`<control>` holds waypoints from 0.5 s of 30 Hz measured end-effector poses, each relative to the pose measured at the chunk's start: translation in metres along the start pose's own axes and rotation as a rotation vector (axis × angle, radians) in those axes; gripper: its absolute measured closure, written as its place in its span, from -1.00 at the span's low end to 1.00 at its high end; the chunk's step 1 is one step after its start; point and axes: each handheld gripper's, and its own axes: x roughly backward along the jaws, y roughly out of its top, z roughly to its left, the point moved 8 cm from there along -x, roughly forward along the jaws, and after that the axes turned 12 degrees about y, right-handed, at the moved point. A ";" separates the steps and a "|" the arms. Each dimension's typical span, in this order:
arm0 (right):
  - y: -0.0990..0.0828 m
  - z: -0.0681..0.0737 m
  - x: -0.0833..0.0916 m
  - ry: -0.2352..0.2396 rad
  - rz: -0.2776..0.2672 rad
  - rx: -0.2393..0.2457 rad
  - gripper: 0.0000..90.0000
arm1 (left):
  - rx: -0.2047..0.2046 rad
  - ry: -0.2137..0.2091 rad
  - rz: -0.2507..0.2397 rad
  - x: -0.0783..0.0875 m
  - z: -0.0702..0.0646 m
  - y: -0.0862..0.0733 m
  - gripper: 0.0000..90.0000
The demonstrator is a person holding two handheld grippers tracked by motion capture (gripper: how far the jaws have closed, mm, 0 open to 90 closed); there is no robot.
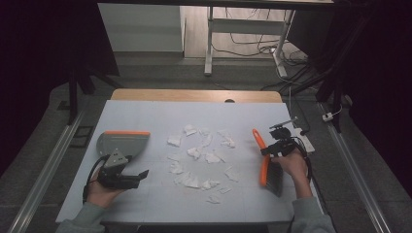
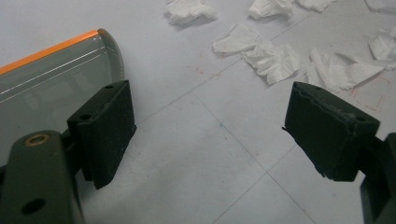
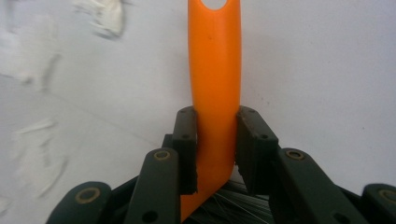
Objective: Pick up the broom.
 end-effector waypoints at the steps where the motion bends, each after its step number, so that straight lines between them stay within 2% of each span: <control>1: 0.000 0.000 0.003 0.013 -0.020 0.009 0.58 | -0.001 0.000 0.001 0.000 0.000 0.000 -0.62; 3: 0.001 0.001 0.008 0.058 -0.047 0.017 0.58 | -0.001 0.000 0.002 -0.001 -0.001 0.000 -0.62; 4: 0.003 0.001 0.013 0.059 -0.103 0.015 0.58 | -0.001 0.000 0.002 -0.001 -0.001 0.000 -0.62; 5: 0.004 0.001 0.017 0.060 -0.128 0.011 0.58 | -0.001 -0.001 0.001 -0.001 -0.001 0.000 -0.62; 6: 0.004 0.001 0.019 0.084 -0.124 0.017 0.58 | -0.003 -0.001 0.001 0.000 -0.001 0.000 -0.62; 8: 0.004 0.004 0.024 0.122 -0.148 0.032 0.58 | -0.002 -0.001 0.000 -0.001 -0.001 0.000 -0.62; 10: 0.006 0.006 0.028 0.138 -0.186 0.041 0.58 | -0.002 -0.001 0.001 -0.001 -0.002 0.000 -0.62; 11: 0.006 0.008 0.029 0.164 -0.185 0.047 0.58 | -0.003 -0.001 0.002 -0.001 -0.002 0.000 -0.62; 13: 0.009 0.013 0.033 0.216 -0.219 0.056 0.58 | -0.004 -0.001 0.001 -0.001 -0.002 0.001 -0.62; 14: 0.009 0.015 0.034 0.233 -0.224 0.066 0.58 | -0.004 -0.001 0.001 -0.001 -0.002 0.001 -0.62; 15: 0.011 0.017 0.037 0.242 -0.253 0.073 0.58 | -0.004 -0.001 0.001 -0.001 -0.002 0.001 -0.62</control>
